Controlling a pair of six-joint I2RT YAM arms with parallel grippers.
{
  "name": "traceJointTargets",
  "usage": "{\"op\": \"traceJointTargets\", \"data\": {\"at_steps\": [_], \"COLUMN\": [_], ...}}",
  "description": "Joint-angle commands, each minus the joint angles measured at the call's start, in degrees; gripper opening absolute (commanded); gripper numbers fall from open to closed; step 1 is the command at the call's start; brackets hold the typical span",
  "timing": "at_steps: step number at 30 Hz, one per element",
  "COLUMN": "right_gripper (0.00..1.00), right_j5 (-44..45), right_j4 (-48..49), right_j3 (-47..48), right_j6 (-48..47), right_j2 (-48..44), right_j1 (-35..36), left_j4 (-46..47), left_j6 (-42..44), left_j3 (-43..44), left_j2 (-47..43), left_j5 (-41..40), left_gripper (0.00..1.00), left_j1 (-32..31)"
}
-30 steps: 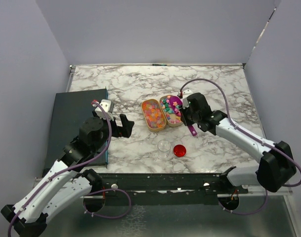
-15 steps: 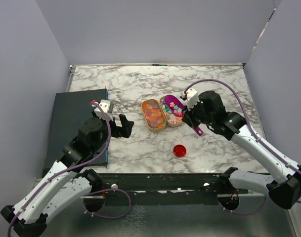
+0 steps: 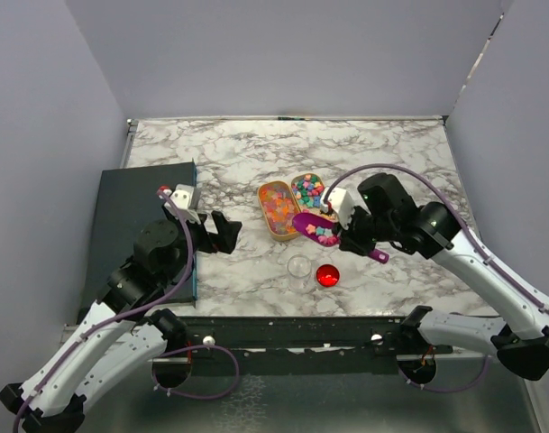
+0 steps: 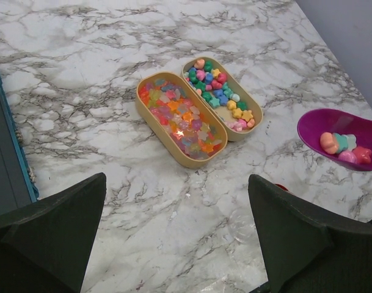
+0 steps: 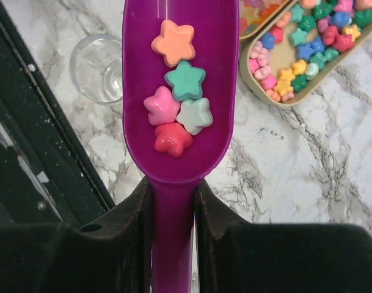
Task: Pack the candies
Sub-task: Place the fake candies in the packing bottle.
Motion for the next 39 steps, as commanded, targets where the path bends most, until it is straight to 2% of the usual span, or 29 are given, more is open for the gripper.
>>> {"op": "traceJointTargets", "data": {"at_steps": [1,5,18,39], "right_gripper": [0.01,0.01,0.01,0.01], "right_j5": [0.31,5.02,13.16,23.36], "right_j4": [-9.82,-15.61,-25.61,-28.64], "right_j3": [4.68,7.16,12.12,16.43], "right_j6": [-4.04,-3.86,-0.38,3.43], "right_j2": [0.79,3.52,9.74,17.07], "right_j1": [4.43,9.95,15.99,23.31], "left_j4": [1.05,1.05,1.05,1.23], "left_j6": [0.46,0.44,0.35,0.31], "left_j3": [-0.57,-0.55,-0.56,-0.65], "left_j2": [-1.22,-1.91,-3.18,-3.33], "left_j5": [1.20,1.46,2.17,2.53], "left_gripper": [0.99,0.99,0.99,0.99], "left_j1": [-0.14,-0.16,-0.16,-0.14]}}
